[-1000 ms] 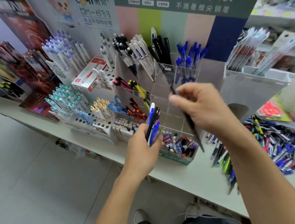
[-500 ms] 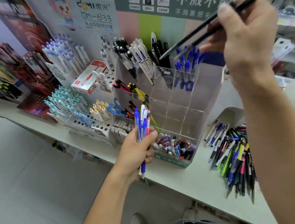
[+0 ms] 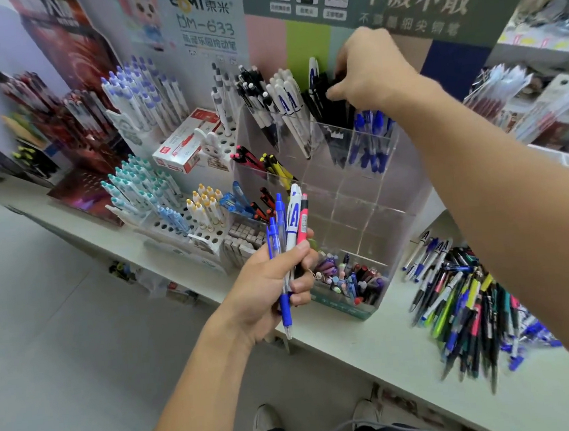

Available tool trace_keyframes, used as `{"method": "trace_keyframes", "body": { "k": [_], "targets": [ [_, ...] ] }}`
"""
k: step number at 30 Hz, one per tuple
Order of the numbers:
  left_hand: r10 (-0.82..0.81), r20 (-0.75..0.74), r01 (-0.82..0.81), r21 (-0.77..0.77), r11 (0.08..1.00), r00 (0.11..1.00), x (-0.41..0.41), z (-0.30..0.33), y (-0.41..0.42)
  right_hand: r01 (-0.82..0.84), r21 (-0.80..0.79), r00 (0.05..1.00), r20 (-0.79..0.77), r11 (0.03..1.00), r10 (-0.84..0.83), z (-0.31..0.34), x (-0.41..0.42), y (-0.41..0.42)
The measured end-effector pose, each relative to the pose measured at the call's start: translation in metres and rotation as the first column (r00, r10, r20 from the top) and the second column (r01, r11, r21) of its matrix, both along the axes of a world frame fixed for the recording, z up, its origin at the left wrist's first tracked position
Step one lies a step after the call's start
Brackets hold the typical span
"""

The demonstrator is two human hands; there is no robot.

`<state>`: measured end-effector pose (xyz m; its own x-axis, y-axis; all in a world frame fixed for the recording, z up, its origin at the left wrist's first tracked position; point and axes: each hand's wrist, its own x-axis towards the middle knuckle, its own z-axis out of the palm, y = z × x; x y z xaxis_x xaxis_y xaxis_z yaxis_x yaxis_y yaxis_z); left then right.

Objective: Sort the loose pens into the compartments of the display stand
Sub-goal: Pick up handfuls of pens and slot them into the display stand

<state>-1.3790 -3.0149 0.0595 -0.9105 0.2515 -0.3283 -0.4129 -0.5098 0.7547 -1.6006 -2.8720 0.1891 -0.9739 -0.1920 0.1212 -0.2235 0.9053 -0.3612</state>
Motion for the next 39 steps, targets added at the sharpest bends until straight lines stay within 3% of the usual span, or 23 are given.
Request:
{"method": "trace_keyframes", "body": {
  "k": [2, 5, 7, 9, 12, 14, 16, 21, 24, 25, 27, 30, 36, 39],
  "targets": [
    [0.034, -0.015, -0.035, -0.112, 0.993, 0.999, 0.0, -0.001, 0.001, 0.016, 0.011, 0.994, -0.105, 1.0, -0.015, 0.003, 0.014, 0.002],
    [0.068, -0.086, -0.094, -0.347, 0.933, 0.994, -0.002, -0.005, 0.005, -0.052, -0.195, 0.974, -0.228, 0.979, 0.006, -0.008, 0.068, 0.008],
    [0.057, -0.154, -0.126, -0.488, 0.864, 0.986, -0.005, -0.006, 0.009, -0.163, -0.291, 0.986, -0.008, 0.943, 0.168, -0.027, 0.111, 0.006],
    [0.036, -0.205, -0.152, -0.584, 0.798, 0.978, -0.009, -0.006, 0.016, -0.192, -0.305, 0.94, 0.215, 0.933, 0.264, -0.054, 0.14, 0.003],
    [-0.022, -0.252, -0.174, -0.725, 0.666, 0.967, -0.011, -0.013, 0.024, -0.087, -0.404, 0.942, 0.264, 0.911, 0.207, -0.083, 0.15, 0.009],
    [-0.033, -0.242, -0.162, -0.739, 0.654, 0.97, -0.013, -0.019, 0.027, -0.009, -0.493, 0.926, 0.323, 0.87, 0.193, -0.09, 0.147, 0.021],
    [-0.034, -0.191, -0.107, -0.679, 0.727, 0.981, -0.014, -0.02, 0.034, 0.023, -0.578, 0.888, 0.387, 0.815, 0.249, -0.093, 0.144, 0.032],
    [-0.049, -0.069, 0.026, -0.296, 0.955, 0.996, -0.02, -0.016, 0.041, 0.1, -0.797, 0.846, 0.384, 0.596, 0.371, -0.097, 0.141, 0.05],
    [-0.059, -0.008, 0.059, -0.072, 0.996, 0.998, -0.025, -0.01, 0.041, 0.129, -0.847, 0.857, 0.357, 0.515, 0.373, -0.1, 0.14, 0.053],
    [-0.068, -0.012, 0.066, -0.099, 0.993, 0.998, -0.026, -0.01, 0.041, 0.121, -0.852, 0.875, 0.334, 0.51, 0.351, -0.101, 0.141, 0.052],
    [-0.102, -0.058, 0.08, -0.304, 0.949, 0.993, -0.026, -0.016, 0.04, 0.099, -0.841, 0.909, 0.294, 0.532, 0.296, -0.1, 0.142, 0.051],
    [-0.181, -0.137, 0.056, -0.625, 0.778, 0.974, -0.025, -0.025, 0.037, 0.095, -0.793, 0.914, 0.31, 0.602, 0.263, -0.096, 0.145, 0.048],
    [-0.229, -0.26, -0.039, -0.737, 0.675, 0.938, -0.025, -0.024, 0.033, 0.113, -0.807, 0.911, 0.317, 0.579, 0.265, -0.097, 0.152, 0.043],
    [-0.215, -0.196, 0.031, -0.666, 0.745, 0.957, -0.022, -0.017, 0.03, 0.13, -0.812, 0.897, 0.34, 0.569, 0.281, -0.092, 0.149, 0.05]
  ]
}}
